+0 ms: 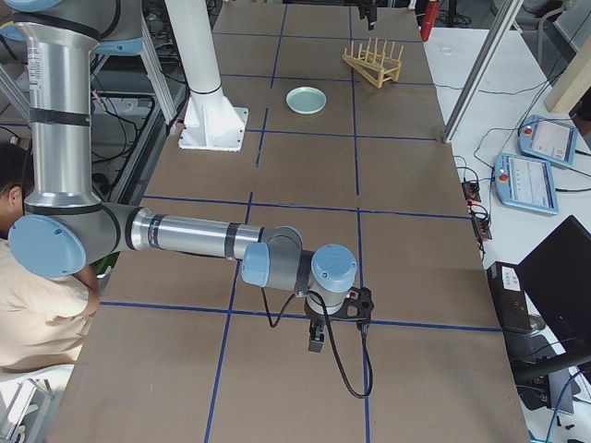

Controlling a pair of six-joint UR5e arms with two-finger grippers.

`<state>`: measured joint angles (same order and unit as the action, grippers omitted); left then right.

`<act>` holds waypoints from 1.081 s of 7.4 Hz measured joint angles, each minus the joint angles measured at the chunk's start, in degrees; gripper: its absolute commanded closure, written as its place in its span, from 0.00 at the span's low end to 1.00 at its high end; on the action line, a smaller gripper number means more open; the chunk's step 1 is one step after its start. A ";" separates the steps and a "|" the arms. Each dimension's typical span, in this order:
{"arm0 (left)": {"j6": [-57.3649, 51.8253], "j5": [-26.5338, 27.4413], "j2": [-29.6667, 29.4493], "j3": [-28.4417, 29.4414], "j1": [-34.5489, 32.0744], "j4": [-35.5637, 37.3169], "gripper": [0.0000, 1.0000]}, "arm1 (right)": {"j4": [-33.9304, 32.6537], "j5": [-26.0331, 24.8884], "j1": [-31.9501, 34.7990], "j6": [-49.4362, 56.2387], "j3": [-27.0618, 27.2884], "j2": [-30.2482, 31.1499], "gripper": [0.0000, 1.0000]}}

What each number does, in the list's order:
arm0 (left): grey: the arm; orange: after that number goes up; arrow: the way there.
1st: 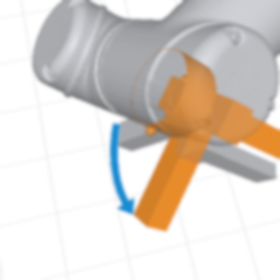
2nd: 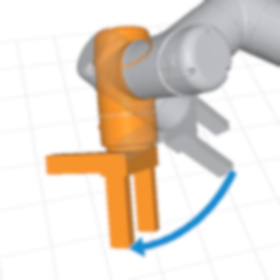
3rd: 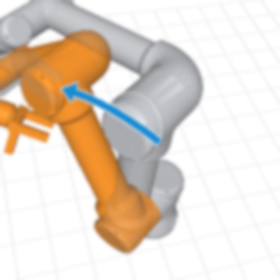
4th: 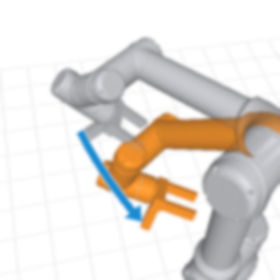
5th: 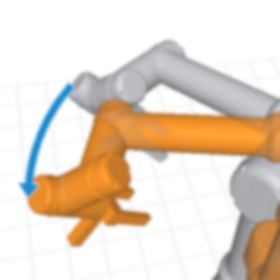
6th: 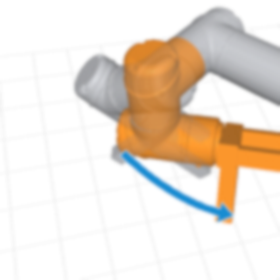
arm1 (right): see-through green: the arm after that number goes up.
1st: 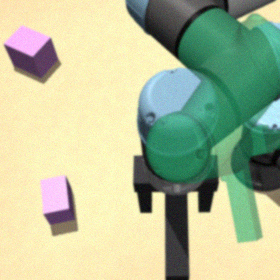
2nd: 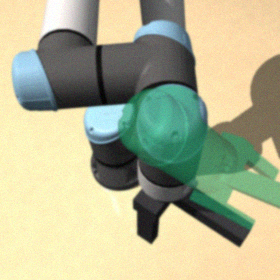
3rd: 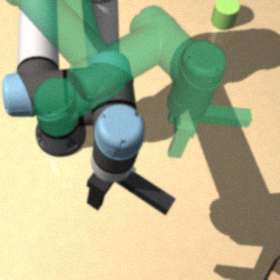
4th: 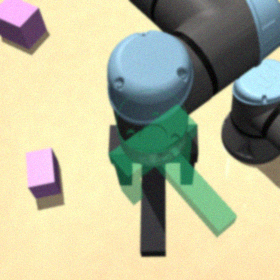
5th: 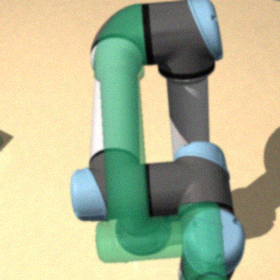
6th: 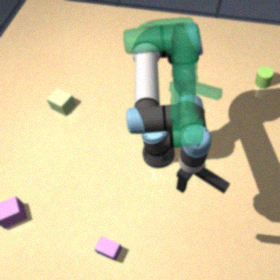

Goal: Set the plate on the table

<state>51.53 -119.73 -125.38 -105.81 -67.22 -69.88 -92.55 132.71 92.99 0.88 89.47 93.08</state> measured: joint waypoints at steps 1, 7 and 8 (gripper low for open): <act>-14.27 -2.16 4.57 0.62 -7.56 -0.05 0.00 | 0.00 0.00 0.00 0.00 0.00 0.00 0.00; -57.45 -14.30 32.98 15.51 -30.44 -17.02 0.00 | 0.00 0.00 0.00 0.00 -0.07 0.00 0.00; -56.95 -16.52 34.95 15.31 -30.45 -18.79 0.00 | 0.00 0.00 0.00 0.00 -0.06 0.00 0.00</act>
<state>-5.42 -136.25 -90.43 -90.50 -97.66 -88.67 -92.55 132.72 92.99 0.88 89.41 93.07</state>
